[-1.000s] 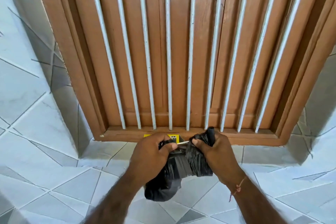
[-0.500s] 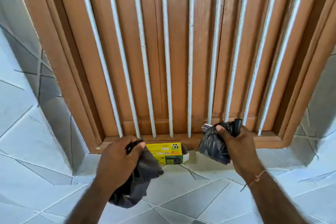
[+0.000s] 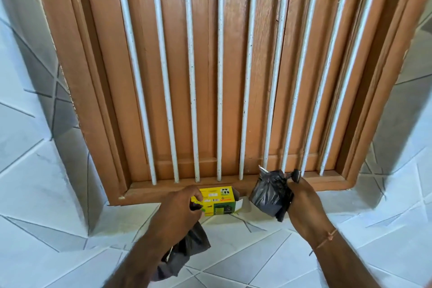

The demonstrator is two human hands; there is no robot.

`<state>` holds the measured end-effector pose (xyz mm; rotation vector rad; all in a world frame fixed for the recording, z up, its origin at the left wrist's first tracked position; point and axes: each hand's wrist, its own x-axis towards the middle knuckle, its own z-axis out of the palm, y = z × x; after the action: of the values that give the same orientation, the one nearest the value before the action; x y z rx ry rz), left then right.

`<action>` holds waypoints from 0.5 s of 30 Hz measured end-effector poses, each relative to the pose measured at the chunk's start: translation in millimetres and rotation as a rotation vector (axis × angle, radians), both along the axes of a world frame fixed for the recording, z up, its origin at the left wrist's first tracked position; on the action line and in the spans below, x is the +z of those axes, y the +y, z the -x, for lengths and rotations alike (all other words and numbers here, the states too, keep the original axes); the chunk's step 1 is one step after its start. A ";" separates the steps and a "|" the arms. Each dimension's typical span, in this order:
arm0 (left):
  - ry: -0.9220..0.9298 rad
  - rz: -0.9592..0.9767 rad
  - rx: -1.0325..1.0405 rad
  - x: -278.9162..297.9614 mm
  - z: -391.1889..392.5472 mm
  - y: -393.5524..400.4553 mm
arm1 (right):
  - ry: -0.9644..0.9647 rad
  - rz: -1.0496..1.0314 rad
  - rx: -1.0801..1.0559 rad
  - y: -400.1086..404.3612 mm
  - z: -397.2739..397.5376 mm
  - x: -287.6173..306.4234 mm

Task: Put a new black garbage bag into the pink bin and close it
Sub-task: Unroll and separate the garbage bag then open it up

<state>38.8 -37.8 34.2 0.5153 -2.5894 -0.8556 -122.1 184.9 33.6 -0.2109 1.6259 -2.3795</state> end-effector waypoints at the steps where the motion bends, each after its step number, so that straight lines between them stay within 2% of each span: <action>1: -0.031 0.103 -0.010 0.5 9.7 7.6 | 0.050 -0.056 -0.016 1.5 0.5 1.0; 4: -0.102 0.433 -0.103 2.1 45.8 28.6 | 0.114 -0.108 -0.055 1.4 5.1 2.0; 9: -0.352 0.758 -0.210 2.9 82.3 43.0 | -0.006 0.193 0.025 -6.8 11.0 12.8; 12: -0.403 0.880 -0.224 4.7 84.0 45.1 | -0.118 0.352 0.055 -13.4 16.2 14.9; 15: -0.382 0.866 -0.238 2.7 79.5 42.8 | -0.251 0.498 0.087 -23.6 22.5 13.5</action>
<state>-40.8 5.0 36.9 0.1112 -3.0474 0.3894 -144.6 161.3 47.1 -0.0644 0.8820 -2.5766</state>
